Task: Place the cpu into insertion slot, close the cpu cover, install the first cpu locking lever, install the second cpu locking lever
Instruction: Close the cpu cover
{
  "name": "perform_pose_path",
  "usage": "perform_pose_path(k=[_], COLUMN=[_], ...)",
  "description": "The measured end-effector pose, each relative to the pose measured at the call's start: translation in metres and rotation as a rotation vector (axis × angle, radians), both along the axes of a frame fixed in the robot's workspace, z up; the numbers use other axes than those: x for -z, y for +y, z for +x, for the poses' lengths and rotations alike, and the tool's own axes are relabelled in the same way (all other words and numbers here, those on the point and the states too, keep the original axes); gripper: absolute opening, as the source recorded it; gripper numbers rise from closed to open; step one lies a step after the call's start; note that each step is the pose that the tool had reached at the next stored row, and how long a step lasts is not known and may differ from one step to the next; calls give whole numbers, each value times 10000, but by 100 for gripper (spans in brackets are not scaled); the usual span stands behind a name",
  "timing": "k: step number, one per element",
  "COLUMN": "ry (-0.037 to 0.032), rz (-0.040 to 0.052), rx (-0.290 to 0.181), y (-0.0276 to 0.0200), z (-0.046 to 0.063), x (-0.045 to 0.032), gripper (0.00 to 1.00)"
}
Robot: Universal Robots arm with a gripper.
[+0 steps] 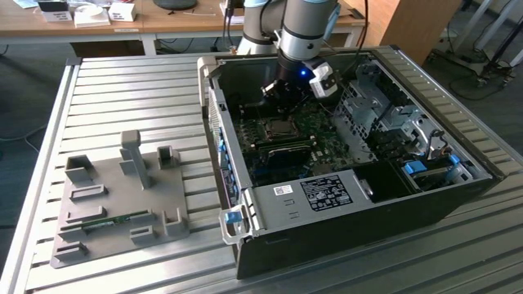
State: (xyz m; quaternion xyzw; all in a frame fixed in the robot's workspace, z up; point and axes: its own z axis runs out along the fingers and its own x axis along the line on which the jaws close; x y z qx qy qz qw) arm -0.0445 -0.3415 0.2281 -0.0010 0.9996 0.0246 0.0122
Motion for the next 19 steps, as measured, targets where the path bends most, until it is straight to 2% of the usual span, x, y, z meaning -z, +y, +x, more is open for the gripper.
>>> perform_pose_path(k=[5, 19], ry=[2, 1], rz=[-2, -2], rx=[0, 1], y=[0, -5], z=[-53, -103], x=[7, 11], gripper=[11, 11])
